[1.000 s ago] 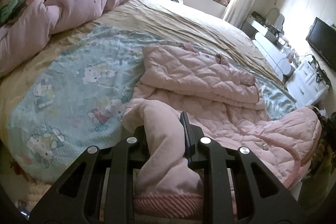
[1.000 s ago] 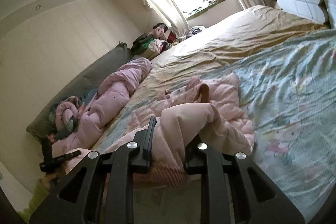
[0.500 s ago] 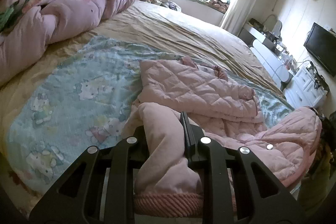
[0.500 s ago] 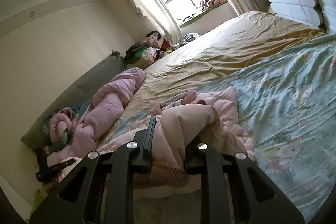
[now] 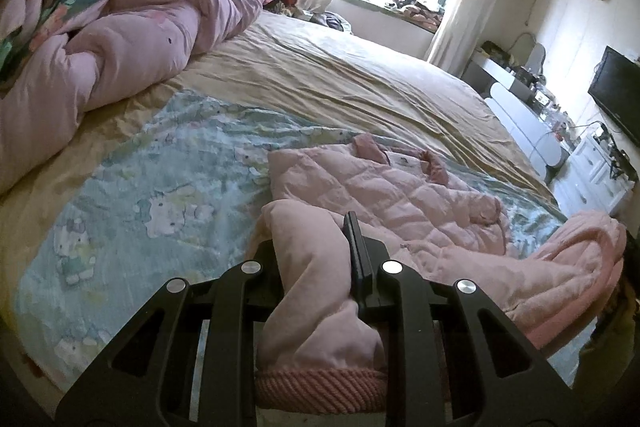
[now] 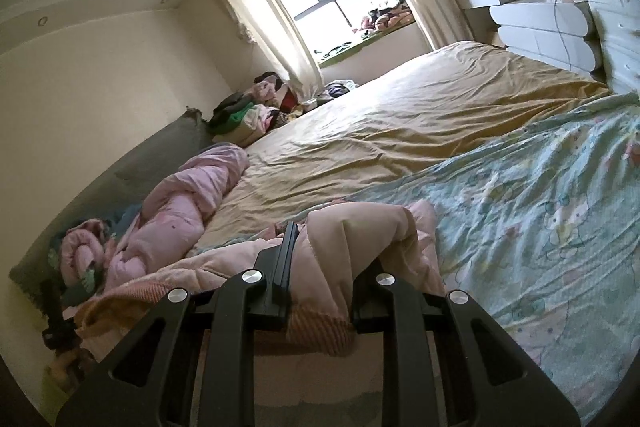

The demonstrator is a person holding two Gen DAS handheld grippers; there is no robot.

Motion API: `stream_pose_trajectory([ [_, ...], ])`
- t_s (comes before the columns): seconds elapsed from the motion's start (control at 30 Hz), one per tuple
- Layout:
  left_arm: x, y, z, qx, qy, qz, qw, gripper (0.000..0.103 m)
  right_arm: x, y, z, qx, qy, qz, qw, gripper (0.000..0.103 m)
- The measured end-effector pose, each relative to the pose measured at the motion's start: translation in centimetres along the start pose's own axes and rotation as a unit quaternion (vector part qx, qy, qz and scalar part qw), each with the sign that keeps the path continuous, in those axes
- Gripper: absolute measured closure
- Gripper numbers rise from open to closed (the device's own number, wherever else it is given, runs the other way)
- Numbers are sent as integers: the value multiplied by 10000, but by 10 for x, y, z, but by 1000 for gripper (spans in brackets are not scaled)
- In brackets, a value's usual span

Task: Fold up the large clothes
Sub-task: 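Lift the hem with both grippers and fold it toward the collar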

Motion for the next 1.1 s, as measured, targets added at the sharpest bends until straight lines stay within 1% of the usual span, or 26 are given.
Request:
stream_pose_trajectory([
  [0.2,-11,-17,5,-81,-51,11,10000,87,-13,-30,1,150,-80,103,9998,84],
  [0.33,-18,-29,10,-180,1,-34,9998,87,-18,-45,9,456,241,-4,9987,84],
  [0.47,-21,-41,15,-248,110,-104,9996,86,-20,-65,9,628,252,5,9977,84],
  [0.6,-29,-58,18,-362,89,-36,9993,85,-22,-88,13,872,408,36,9954,84],
  [0.8,-44,-88,28,-364,319,10,9988,85,-26,-127,5,1144,365,248,9925,83],
  [0.93,-49,-109,33,-383,435,1,9983,84,-25,-153,2,1350,450,387,9891,83],
  [1.1,-50,-126,35,-362,345,-46,9987,83,-20,-175,-3,1547,410,532,9857,83],
])
Point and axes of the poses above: each gripper's, at about its wrist camera, not at the fingertips, and y roughly against the way its jaws point, z to its left, x to its underside, the point moved 2 cm from there along -y, roughly the way its jaws point, and after that the axes turned 12 degrees about x, right-handed, at the moved point
